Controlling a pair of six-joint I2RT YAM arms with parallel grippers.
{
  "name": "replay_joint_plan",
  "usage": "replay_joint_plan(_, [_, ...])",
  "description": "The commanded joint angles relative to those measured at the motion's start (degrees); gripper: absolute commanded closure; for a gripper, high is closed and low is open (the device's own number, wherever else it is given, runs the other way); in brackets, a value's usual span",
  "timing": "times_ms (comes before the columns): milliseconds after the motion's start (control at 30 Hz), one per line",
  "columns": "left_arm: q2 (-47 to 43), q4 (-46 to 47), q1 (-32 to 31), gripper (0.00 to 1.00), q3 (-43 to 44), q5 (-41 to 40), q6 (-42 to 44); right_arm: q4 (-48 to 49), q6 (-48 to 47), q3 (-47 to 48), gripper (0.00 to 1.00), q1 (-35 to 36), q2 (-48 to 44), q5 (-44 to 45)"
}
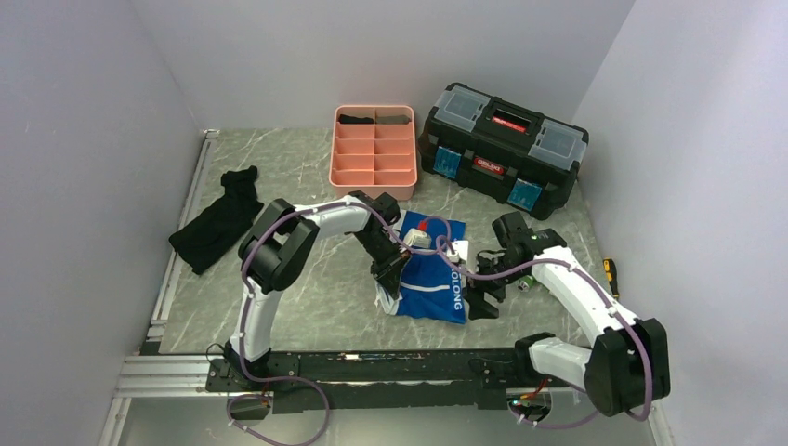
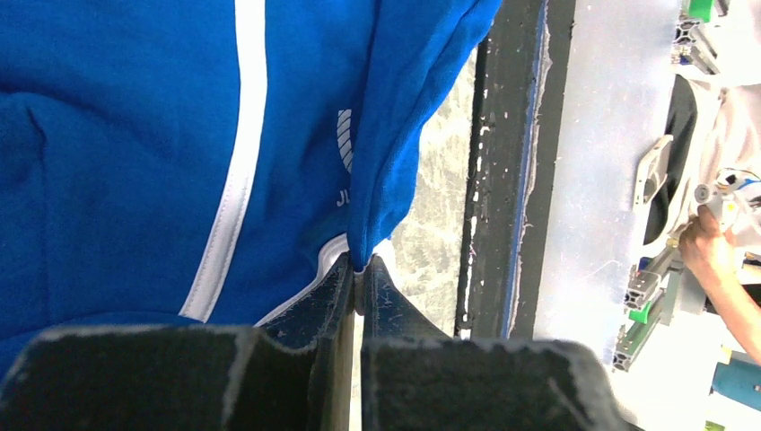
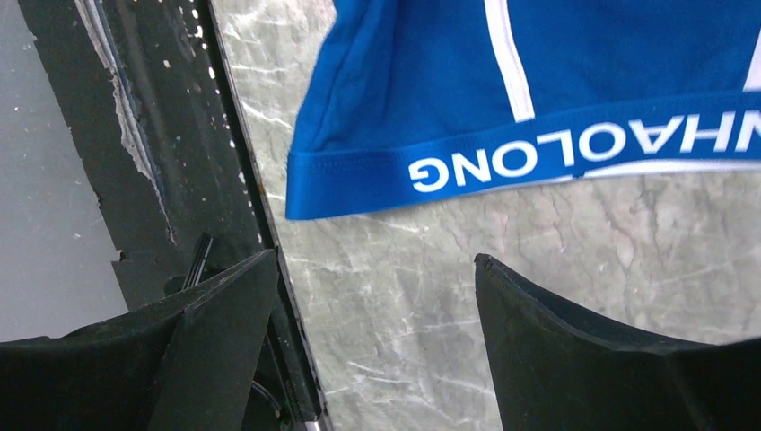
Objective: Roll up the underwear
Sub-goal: Fold the underwear at the center of the board.
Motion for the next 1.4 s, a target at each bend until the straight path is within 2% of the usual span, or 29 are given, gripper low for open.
replay_joint_plan(0, [1.06, -2.44, 0.05, 1.00, 2.93, 4.31, 1.62, 3.86, 3.82, -0.33, 0.18, 4.37, -2.69, 0.52])
replay_joint_plan(533, [3.35, -4.04, 0.71, 1.00, 4.63, 5.99, 1.67, 7.93, 10.63, -1.72, 0.18, 18.61, -2.25, 7.55])
replay_joint_plan(1000, [4.02, -5.52, 1.45, 1.00, 5.13, 7.59, 2.28, 11.32, 14.06, -3.20, 0.21, 24.39, 2.00, 13.27])
replay_joint_plan(1167, [4.01, -6.10, 1.58, 1.00, 5.30, 7.85, 2.81, 12.95, 15.61, -3.35, 0.29, 25.58, 3.55, 15.79])
replay_joint_plan(1367, [3.93, -6.65, 1.62, 1.00, 5.30, 8.35, 3.42, 12.97, 16.19, -3.02, 0.54, 25.59, 4.99, 16.64])
